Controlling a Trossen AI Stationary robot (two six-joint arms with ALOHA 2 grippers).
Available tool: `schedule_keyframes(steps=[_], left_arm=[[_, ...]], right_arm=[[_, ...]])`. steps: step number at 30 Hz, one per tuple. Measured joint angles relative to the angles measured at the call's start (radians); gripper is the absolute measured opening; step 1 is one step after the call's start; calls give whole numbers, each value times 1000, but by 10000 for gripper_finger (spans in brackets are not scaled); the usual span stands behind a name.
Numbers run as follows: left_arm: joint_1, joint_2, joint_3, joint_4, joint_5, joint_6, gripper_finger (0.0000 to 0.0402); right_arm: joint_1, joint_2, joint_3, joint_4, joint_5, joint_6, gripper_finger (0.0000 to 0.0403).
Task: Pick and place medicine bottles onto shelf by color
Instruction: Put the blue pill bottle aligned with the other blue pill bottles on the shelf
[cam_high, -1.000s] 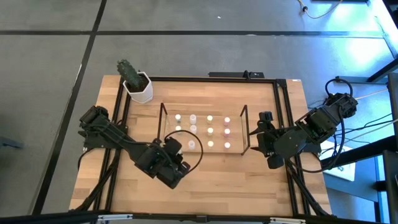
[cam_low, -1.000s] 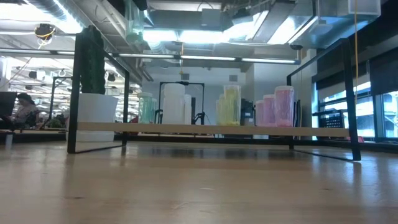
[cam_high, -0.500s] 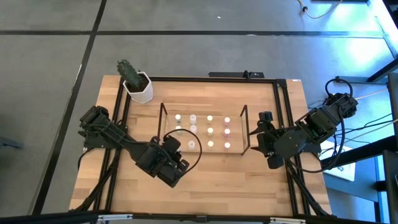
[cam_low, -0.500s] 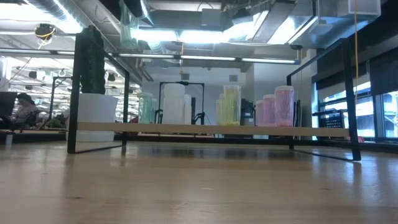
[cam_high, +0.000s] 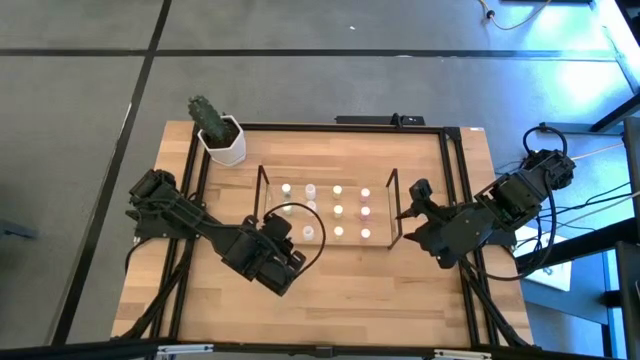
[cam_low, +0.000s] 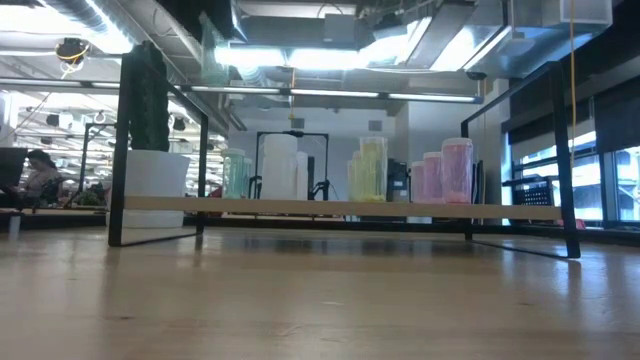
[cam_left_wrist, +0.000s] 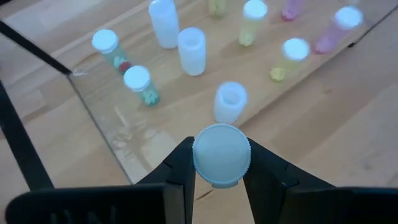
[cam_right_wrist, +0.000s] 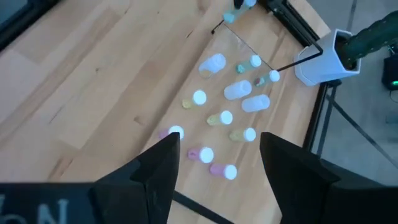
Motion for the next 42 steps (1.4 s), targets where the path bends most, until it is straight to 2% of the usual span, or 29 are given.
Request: schedule_keyframes(steps=[3,6,13,17,24,30,42], left_arm=[[7,0,-36,-1,1,-23,92],[14,0,-82,2,15,-63,92],[29,1,-186,100,10,-108,92],[44,2,-217,132,9,-107,92],[67,-3,-279,221,-6,-64,92],[75,-5,-286,224,-20,-44,92],[97,-6,-220,177,21,131,92]], right_arm=[[0,0,0,21,0,25,224],[-1,0,0,62,3,131,224],[-22,0,0,109,181,341,224],[-37,0,0,109,230,392,224],[-69,4,0,109,236,401,224],[-80,10,0,109,236,399,224],[-80,10,0,108,236,399,224]])
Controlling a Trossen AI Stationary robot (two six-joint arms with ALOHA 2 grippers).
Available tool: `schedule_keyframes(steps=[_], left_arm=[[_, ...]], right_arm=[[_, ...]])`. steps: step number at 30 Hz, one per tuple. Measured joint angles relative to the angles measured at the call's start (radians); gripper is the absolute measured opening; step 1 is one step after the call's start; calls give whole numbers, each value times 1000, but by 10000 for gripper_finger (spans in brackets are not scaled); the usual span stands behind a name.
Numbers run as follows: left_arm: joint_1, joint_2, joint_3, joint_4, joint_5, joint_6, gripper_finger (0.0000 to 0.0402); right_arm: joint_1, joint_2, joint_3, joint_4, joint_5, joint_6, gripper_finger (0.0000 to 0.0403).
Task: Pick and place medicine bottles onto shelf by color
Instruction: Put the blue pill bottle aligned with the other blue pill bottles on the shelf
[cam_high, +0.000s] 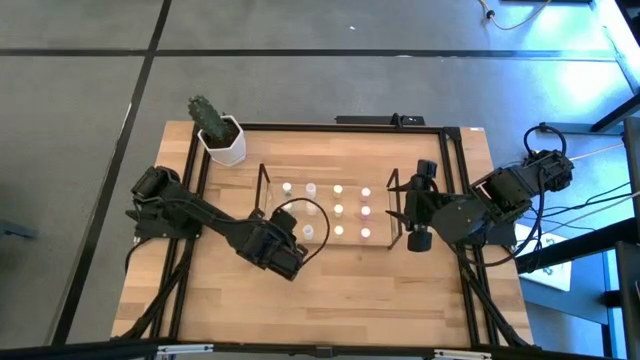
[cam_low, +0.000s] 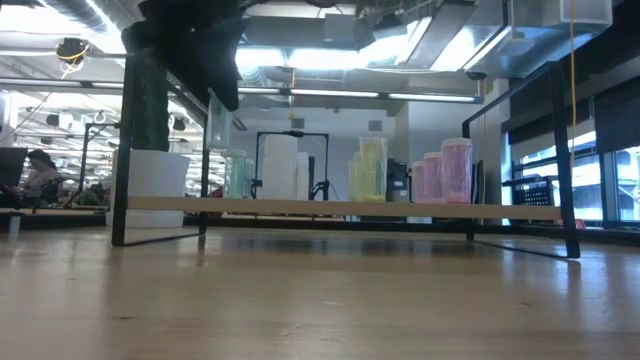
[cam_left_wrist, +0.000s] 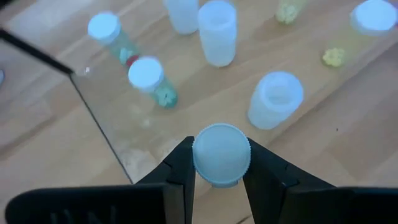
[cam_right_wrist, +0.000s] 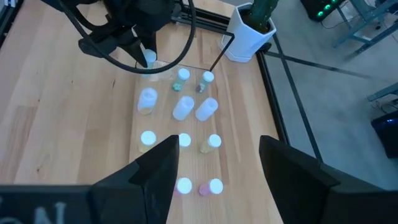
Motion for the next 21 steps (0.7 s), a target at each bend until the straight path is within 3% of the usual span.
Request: schedule_keyframes(steps=[6,8,11,16,21], left_arm=[[5,0,28,15,19,231,92],[5,0,28,15,61,232,92],[-8,0,28,41,75,108,92],[-56,0,28,96,-33,-57,92],[-101,3,28,94,-80,-189,92]], right_arm=[[0,0,0,0,0,0,224],[0,0,0,0,0,0,224],[0,0,0,0,0,0,224],[0,0,0,0,0,1,224],[0,0,0,0,-5,2,224]])
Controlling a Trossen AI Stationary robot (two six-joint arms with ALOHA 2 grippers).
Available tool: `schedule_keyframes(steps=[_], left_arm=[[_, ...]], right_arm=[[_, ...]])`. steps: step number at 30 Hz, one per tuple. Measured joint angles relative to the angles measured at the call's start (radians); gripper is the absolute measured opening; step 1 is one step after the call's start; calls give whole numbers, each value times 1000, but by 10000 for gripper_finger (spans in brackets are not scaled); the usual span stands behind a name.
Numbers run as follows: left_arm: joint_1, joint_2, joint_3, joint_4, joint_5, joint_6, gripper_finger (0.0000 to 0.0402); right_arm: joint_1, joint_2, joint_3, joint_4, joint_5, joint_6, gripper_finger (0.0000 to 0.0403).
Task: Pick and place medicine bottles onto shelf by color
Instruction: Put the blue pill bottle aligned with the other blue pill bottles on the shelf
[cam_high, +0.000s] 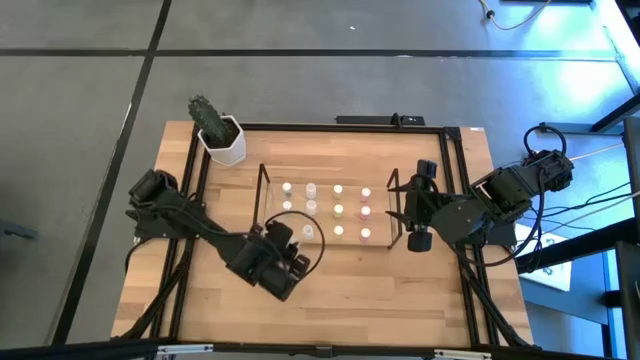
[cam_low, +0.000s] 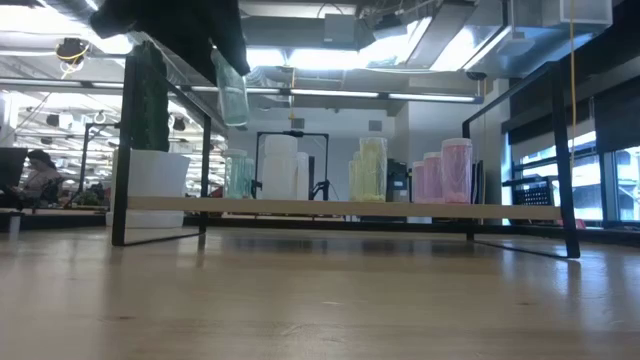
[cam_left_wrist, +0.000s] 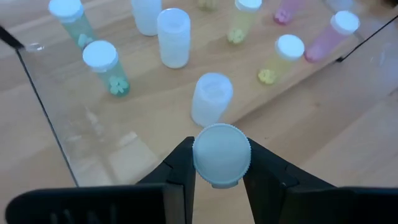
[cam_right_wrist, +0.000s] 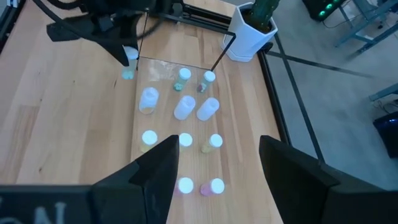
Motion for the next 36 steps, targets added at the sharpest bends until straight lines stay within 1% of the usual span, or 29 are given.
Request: schedule_keyframes(steps=[3,8,15,21,25,30,36], left_arm=[[-28,7,0,-24,-37,-73,92],[-41,25,1,-80,-41,-154,92],[-24,64,0,-89,-24,-148,92],[-26,101,0,-95,-29,-150,92],[-28,119,0,-129,-39,-180,92],[-16,122,0,-155,-40,-207,92],[9,122,0,-153,-38,-190,92]], right_arm=[[0,0,0,0,-3,0,224],[0,-1,0,0,-4,-3,224],[0,-1,0,6,-6,-4,224],[0,-1,0,7,-13,-6,224],[0,-1,0,7,-29,-6,224],[0,-1,0,7,-58,-6,224],[0,-1,0,7,-58,-6,224]])
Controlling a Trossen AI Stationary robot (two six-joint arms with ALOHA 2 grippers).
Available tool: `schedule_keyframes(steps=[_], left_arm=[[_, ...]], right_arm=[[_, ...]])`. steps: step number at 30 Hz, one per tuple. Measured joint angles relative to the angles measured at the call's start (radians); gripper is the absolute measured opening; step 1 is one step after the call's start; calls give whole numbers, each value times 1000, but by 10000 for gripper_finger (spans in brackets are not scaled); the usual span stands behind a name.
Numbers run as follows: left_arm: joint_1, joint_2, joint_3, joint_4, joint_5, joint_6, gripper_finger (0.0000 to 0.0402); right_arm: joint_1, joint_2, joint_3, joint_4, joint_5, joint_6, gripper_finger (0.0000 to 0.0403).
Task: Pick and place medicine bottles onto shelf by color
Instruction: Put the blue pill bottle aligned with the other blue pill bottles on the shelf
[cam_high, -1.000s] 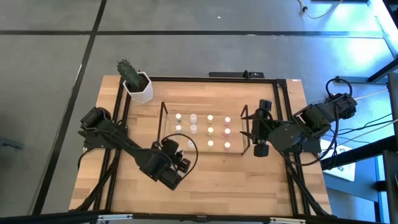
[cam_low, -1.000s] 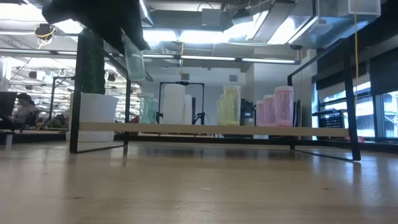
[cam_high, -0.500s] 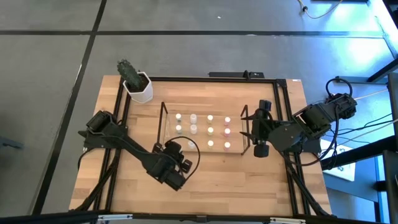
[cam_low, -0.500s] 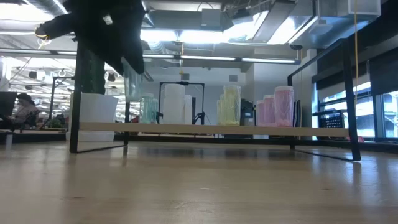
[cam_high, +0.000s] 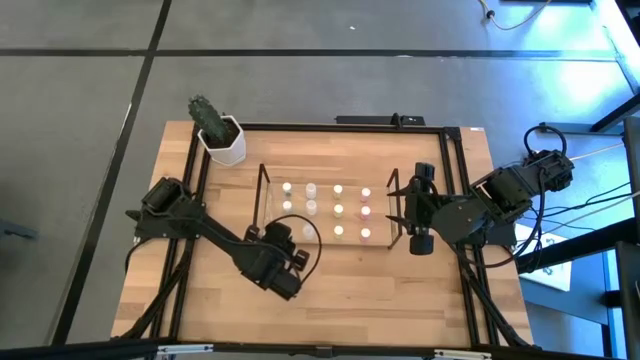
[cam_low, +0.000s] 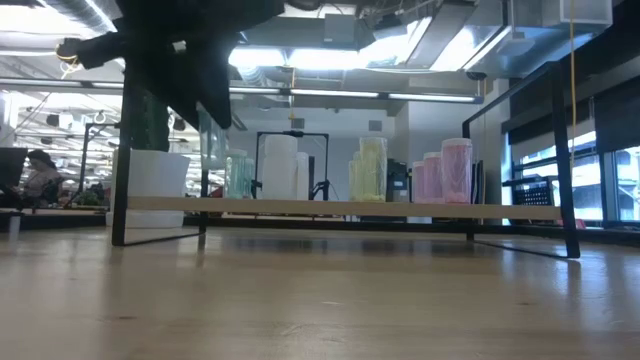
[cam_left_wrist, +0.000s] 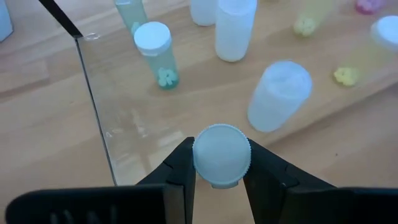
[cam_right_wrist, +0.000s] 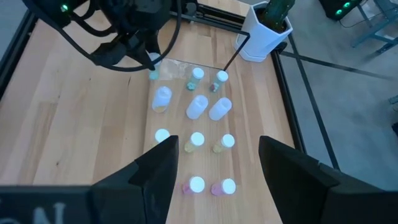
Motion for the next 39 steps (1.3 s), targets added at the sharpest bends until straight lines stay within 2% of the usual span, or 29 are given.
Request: schedule_keyframes(steps=[9,39], left_arm=[[17,0,0,6,41,-1,92],[64,13,2,13,77,14,102]], right_arm=[[0,0,0,0,0,0,224],[0,0,0,2,0,0,224]])
